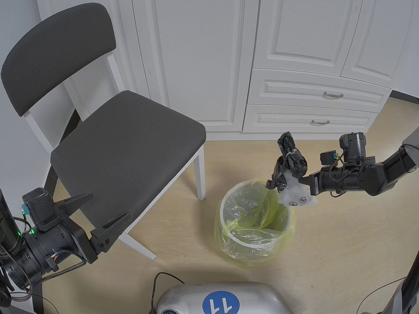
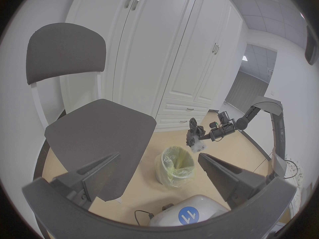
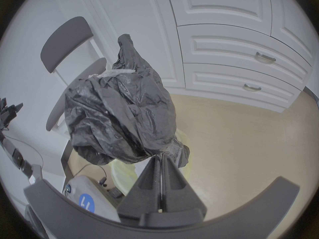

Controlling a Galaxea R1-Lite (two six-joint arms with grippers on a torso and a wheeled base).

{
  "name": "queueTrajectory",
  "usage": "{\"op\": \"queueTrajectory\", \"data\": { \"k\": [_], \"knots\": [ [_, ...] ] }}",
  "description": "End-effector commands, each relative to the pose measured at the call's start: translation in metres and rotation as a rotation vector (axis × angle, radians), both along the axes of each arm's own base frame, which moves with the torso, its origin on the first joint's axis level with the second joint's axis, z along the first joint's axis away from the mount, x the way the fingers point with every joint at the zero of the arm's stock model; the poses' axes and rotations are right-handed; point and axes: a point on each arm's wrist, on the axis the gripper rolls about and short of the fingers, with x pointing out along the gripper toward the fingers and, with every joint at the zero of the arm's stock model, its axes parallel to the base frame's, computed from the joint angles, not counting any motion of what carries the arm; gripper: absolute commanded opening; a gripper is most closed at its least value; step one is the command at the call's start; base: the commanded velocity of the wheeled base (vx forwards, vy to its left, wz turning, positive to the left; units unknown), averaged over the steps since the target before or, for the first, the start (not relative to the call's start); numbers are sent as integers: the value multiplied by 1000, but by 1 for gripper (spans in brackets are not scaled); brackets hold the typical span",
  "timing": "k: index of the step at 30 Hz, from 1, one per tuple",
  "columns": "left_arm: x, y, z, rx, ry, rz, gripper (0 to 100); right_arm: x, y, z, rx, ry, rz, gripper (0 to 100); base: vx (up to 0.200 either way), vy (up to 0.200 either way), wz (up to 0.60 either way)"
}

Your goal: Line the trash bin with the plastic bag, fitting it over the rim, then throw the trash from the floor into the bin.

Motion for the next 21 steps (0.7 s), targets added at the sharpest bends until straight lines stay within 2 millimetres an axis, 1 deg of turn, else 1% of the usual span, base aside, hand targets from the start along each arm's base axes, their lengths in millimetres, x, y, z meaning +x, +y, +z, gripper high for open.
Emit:
{"op": "queueTrajectory", "data": {
  "k": [1, 2, 6, 10, 13, 15, 16, 18, 20, 21],
  "knots": [
    [0, 0, 0, 0, 1, 0, 100, -2, 29, -18, 25, 12, 12, 0, 0, 0, 0],
    [-1, 1, 0, -2, -3, 0, 100, -2, 33, -23, 30, -2, 8, 0, 0, 0, 0],
    [-2, 1, 1, -7, -9, 0, 100, -1, 40, -33, 46, -60, 15, 0, 0, 0, 0],
    [-3, 2, 0, -2, -8, -2, 100, -1, 42, -40, 94, -80, -5, 0, 0, 0, 0],
    [-3, 2, 0, 12, -14, -4, 100, -5, 45, -39, 127, -90, -27, 0, 0, 0, 0],
    [-5, 3, 0, 35, -34, -7, 100, -11, 52, -38, 168, -128, -70, 0, 0, 0, 0],
    [-5, 3, 0, 37, -32, -7, 100, -12, 52, -38, 169, -129, -73, 0, 0, 0, 0],
    [-6, 4, -1, 50, -37, -9, 100, -21, 59, -42, 208, -164, -114, 0, 0, 0, 0],
    [-6, 4, -1, 50, -37, -9, 100, -21, 59, -42, 208, -164, -114, 0, 0, 0, 0],
    [-5, 3, -1, 50, -39, -9, 100, -28, 63, -48, 251, -202, -154, 0, 0, 0, 0]
  ]
}}
